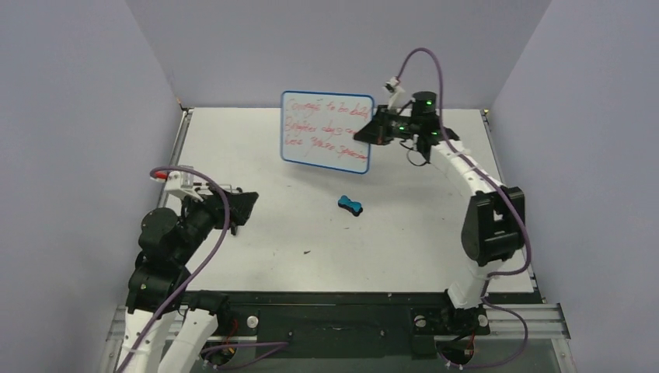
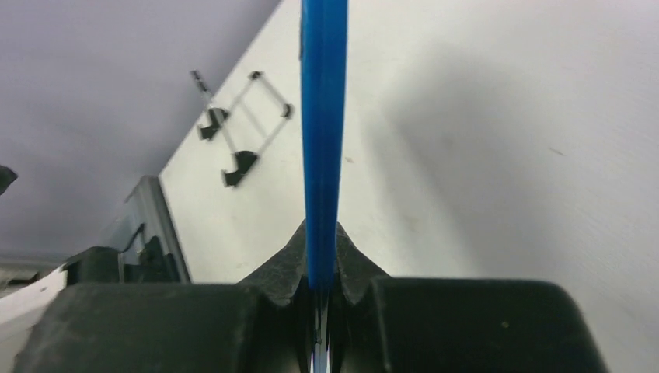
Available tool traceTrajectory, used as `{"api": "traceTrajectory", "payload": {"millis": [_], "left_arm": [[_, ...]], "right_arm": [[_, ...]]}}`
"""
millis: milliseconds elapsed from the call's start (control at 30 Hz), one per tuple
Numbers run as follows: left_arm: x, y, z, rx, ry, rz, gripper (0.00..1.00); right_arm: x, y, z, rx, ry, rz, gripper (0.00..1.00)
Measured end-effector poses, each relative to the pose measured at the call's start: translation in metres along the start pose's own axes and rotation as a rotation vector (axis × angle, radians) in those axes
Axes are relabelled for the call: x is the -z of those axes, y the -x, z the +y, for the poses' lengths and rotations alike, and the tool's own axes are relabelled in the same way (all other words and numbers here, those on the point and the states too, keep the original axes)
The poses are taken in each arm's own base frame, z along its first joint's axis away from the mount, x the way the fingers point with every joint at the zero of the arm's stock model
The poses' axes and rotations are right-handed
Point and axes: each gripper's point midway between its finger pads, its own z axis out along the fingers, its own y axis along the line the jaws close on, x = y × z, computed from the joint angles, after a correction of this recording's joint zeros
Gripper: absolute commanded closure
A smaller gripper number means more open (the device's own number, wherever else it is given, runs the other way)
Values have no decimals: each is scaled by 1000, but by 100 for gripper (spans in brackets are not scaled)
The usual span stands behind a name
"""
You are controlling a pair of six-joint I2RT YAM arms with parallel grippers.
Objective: Erase the whiteboard
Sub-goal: Pick up the whiteboard from the whiteboard stand, then pick up the whiteboard eraser from the center of the board.
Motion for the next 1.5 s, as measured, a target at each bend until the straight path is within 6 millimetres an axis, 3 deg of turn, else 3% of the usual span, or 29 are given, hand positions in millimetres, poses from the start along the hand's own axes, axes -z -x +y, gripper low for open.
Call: {"api": "traceTrajectory", "payload": {"millis": [167, 300, 500, 633, 800, 933, 1067, 1167, 1300, 1500], "left_arm": [[-38, -44, 2, 86, -60, 160, 26], [-63, -91, -5, 104, -70, 318, 26], [-99, -189, -35, -32, -17, 565, 26], [-132, -234, -24, -16, 178, 605, 26], [-173, -275, -11, 156, 433, 558, 27], [-206, -292, -13, 282, 585, 516, 27], [-247, -288, -37, 368, 686, 475, 29], [-266, -289, -50, 397, 739, 477, 29], [-270, -306, -43, 371, 842, 519, 29], [-245, -324, -15, 277, 985, 588, 29]], "right_arm": [[114, -8, -71, 5, -282, -43, 100], [165, -34, -99, 48, -449, 20, 100], [188, -53, -91, 132, -442, 64, 100], [203, -61, -97, 134, -432, 60, 100], [213, -73, -102, 102, -420, 62, 100], [214, -78, -101, 97, -415, 70, 100], [214, -79, -101, 97, -414, 76, 100], [215, -80, -102, 93, -414, 75, 100], [219, -83, -103, 75, -413, 71, 100], [228, -85, -106, 50, -420, 57, 100]]}}
